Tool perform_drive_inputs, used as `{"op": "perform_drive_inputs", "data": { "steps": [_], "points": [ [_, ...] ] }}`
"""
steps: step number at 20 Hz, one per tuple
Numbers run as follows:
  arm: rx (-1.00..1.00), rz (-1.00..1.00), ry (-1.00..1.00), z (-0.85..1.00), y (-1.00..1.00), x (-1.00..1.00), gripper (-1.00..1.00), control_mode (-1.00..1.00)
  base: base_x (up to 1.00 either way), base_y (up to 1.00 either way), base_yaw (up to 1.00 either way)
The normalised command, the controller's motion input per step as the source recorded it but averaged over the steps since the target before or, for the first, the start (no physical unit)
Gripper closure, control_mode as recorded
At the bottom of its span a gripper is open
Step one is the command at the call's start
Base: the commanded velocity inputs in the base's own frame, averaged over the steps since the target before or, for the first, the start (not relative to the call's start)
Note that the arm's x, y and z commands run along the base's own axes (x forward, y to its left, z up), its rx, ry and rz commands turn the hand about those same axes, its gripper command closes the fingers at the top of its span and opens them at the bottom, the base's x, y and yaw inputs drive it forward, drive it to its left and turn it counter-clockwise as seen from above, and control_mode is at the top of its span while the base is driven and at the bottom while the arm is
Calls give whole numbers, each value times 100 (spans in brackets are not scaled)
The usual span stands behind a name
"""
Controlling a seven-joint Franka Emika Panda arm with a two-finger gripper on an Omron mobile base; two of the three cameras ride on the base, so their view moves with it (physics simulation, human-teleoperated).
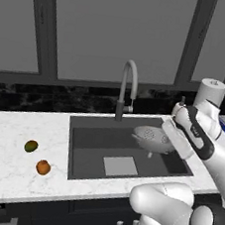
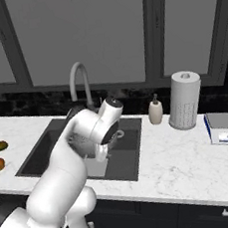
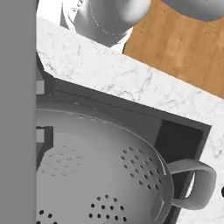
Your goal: Put the colander in the sink, put the peach, mango in the colander, and turn on the sink faucet and pour water over the colander.
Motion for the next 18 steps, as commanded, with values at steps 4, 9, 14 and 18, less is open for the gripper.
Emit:
{"op": "perform_drive_inputs", "data": {
  "steps": [4,9,14,18],
  "points": [
    [0,54,-9,-22,7,59,100,-100,0,0,0],
    [0,45,-12,-48,7,40,100,-100,0,0,0],
    [0,21,-1,-38,23,17,100,-100,0,0,0],
    [2,2,-6,-40,14,37,100,-100,0,0,0]
  ]
}}
